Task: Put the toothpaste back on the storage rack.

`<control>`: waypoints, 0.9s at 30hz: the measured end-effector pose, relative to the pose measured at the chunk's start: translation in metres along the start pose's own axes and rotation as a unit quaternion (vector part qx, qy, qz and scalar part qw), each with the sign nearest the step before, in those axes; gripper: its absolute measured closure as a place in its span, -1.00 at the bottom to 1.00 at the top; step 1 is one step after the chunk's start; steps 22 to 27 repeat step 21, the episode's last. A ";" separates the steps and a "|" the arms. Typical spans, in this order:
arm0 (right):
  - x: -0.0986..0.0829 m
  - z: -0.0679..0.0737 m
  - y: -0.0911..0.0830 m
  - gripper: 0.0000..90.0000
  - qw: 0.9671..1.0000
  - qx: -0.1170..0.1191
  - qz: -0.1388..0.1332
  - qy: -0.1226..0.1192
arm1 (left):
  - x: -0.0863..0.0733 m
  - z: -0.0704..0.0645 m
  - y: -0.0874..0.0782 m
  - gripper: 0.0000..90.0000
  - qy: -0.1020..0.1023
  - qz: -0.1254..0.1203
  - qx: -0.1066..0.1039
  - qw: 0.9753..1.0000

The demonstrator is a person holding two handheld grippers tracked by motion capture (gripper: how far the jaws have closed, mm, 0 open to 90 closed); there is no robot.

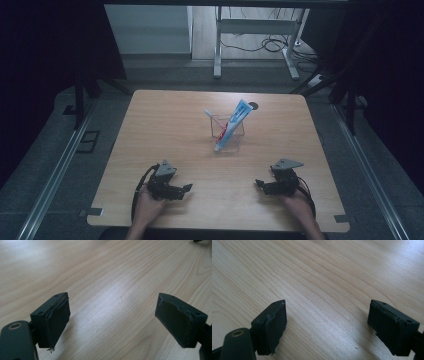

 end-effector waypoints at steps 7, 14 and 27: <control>0.000 0.000 0.000 -0.65 1.000 0.000 0.000 0.000 | -0.007 -0.002 0.007 -0.71 0.012 0.023 0.009 1.000; 0.000 0.000 0.000 -0.65 1.000 0.000 0.000 0.000 | -0.009 -0.003 0.011 -0.71 0.032 0.042 0.034 0.998; 0.000 0.000 0.000 -0.66 1.000 0.000 0.000 0.000 | -0.008 -0.004 0.011 -0.71 0.027 0.041 0.039 0.998</control>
Point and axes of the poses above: each handheld gripper's, and its own axes: y roughly forward along the jaws, x roughly out of its top, z roughly to its left, the point moved 10 cm from there along y, roughly forward along the jaws, and after that the axes turned 5 degrees about y, right-handed, at the moved point
